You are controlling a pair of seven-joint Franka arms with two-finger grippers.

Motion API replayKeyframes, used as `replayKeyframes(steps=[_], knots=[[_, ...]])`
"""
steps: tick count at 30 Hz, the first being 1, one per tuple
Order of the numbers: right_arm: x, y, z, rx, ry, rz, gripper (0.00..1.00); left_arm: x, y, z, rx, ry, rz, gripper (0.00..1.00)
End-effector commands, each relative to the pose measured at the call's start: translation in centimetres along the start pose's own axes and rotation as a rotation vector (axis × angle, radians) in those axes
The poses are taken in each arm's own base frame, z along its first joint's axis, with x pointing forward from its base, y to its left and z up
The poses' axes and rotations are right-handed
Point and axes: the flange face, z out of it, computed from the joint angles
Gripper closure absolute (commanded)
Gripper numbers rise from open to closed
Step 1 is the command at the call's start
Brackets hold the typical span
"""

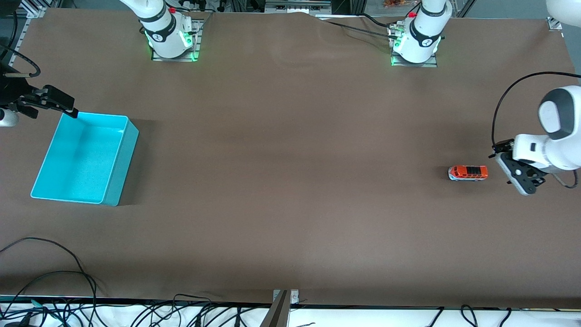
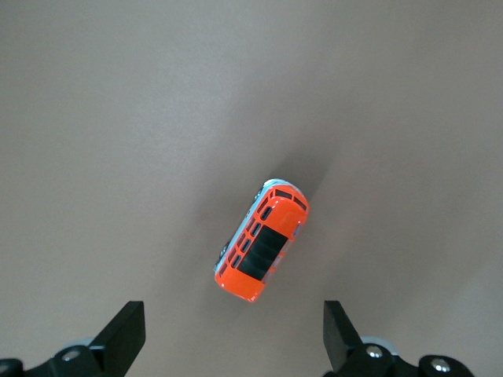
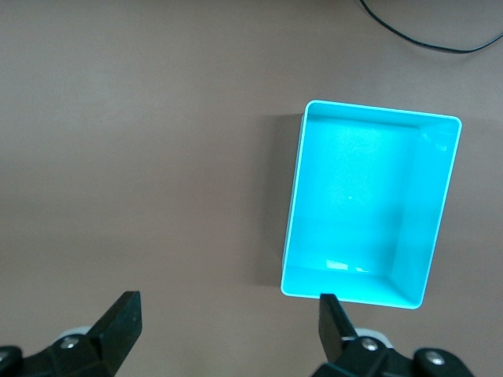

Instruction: Wind up bus and store in blue box

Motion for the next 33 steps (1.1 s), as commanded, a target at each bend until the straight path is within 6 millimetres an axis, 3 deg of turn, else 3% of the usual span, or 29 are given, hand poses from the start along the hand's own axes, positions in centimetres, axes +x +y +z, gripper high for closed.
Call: replayKeyframes(steps=[1, 8, 16, 25, 33], knots=[[-0.1, 0.3, -0.7, 0.009, -0.002, 0.012, 0.00, -0.9, 3.5, 2.2, 0.080, -0.018, 0.096, 0.00], [-0.1, 0.2, -0.7, 0.009, -0.002, 0.014, 0.00, 0.3, 4.7, 5.2, 0.165, -0.045, 0.260, 0.00], [-0.1, 0.1, -0.6, 0.009, -0.004, 0.011, 0.00, 0.9, 4.3, 9.2, 0.166, -0.074, 0.423, 0.00], [-0.1, 0.0, -0.6, 0.011, -0.004, 0.011, 0.00, 0.5, 4.1, 12.9, 0.107, -0.087, 0.481, 0.00], [-0.1, 0.2, -1.0, 0.010, 0.005, 0.014, 0.00, -0.7, 3.0, 14.3, 0.133, -0.076, 0.533, 0.00]])
